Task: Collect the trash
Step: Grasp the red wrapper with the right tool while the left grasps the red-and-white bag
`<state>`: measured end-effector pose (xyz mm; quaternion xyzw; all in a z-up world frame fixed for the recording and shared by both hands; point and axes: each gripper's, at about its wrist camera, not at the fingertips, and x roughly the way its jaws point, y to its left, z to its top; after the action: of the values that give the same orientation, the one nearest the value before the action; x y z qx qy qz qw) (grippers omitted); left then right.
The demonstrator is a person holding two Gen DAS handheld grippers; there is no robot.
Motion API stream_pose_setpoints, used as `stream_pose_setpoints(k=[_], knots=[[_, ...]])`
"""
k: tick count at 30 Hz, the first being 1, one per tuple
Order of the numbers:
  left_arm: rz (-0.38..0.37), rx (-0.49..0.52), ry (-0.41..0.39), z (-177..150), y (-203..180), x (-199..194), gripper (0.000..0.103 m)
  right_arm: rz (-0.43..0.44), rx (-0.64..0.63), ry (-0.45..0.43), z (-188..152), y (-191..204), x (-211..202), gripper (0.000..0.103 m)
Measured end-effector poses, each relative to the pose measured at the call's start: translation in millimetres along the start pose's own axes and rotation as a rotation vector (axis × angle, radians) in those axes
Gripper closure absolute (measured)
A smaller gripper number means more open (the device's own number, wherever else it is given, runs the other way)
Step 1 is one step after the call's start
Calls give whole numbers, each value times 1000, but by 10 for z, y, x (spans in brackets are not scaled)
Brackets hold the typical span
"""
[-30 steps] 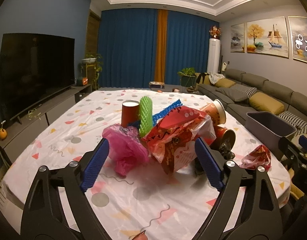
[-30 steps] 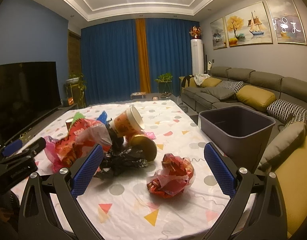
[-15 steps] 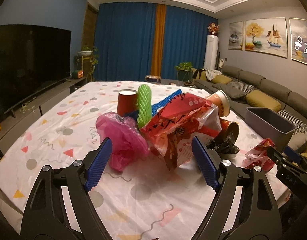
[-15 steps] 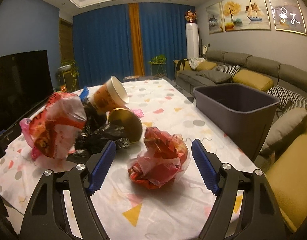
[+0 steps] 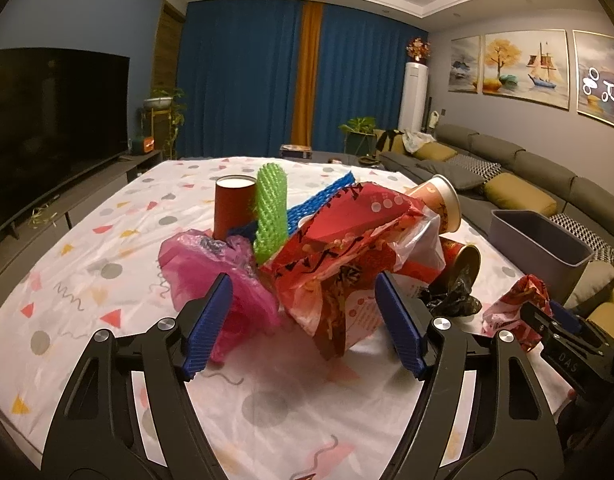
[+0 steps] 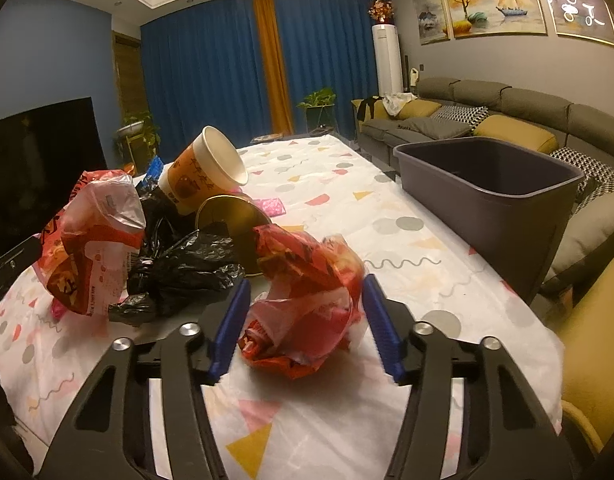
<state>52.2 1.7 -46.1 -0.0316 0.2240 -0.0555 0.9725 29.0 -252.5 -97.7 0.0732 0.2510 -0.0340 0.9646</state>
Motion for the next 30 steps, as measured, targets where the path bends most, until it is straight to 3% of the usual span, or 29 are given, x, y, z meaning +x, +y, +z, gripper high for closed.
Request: stream_pose_setpoints(k=[6,8,10,11,12,16,18,20,25,30], knots=[[-30,9,9,62,19,130,31,8,-15,-4,16,17,41,79],[-38,19,15,87,23,187,42,4,-25,-3,11,38,46,82],[-51,12,31,113,66,246,45,5,-28,-4,8,49,51,84],[-58,6,37,122,87,273,48,8,-28,0,8,50,56,94],[-63,2,43,126,108,297,49,9,-28,2,9,49,64,96],[-94,11,78,147,135,423,55,9,-29,-1,14,61,73,96],[-111,17,94,149,131,476,63,8,-35,-3,20,80,78,96],[-126,16,111,145,146,532,78,9,-37,-6,24,83,71,97],[-156,1,121,130,198,575,97,13,-25,-7,43,63,71,100],[-169,-21,105,148,218,484,99,12,-25,-19,58,73,25,100]])
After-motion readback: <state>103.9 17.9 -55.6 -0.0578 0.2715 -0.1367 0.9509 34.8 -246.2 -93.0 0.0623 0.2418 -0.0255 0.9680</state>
